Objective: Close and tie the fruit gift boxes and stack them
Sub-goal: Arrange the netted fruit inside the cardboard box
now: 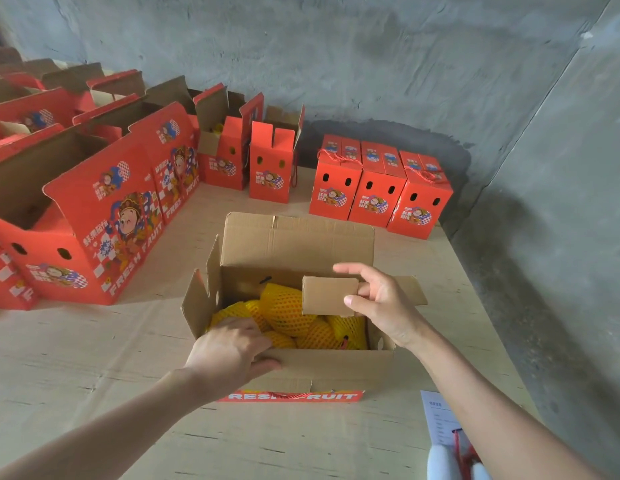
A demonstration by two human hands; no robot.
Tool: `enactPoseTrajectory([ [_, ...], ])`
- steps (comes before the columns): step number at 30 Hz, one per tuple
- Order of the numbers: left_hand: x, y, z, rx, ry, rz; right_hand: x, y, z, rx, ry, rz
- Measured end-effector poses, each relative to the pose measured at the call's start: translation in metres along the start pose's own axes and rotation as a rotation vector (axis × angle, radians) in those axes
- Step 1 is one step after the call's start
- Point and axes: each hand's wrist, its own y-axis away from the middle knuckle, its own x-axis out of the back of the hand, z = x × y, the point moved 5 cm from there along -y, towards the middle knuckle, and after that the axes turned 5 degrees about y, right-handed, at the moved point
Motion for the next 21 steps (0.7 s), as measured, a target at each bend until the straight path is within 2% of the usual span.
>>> enactPoseTrajectory([
  [3, 0.001, 0.001, 0.000, 0.018, 0.010, -0.015, -0.003, 0.001, -0.004, -0.025, 0.006, -0.017],
  [7, 0.005, 0.000, 0.004, -0.054, 0.004, 0.011, 0.003, 0.003, -0.005, -0.074, -0.039, 0.015],
  [12, 0.007, 0.001, 0.005, -0.162, -0.059, 0.147, 0.046, 0.018, 0.022, -0.303, -0.012, 0.255],
  [14, 0.007, 0.001, 0.004, -0.159, -0.060, 0.142, 0.064, 0.031, 0.037, -0.392, -0.030, 0.351],
  [17, 0.005, -0.001, 0.003, -0.105, -0.045, 0.096, 0.079, 0.052, 0.054, -0.473, -0.087, 0.446],
  [21, 0.000, -0.005, -0.005, 0.099, 0.112, -0.049, 0.084, 0.066, 0.067, -0.539, -0.116, 0.526],
])
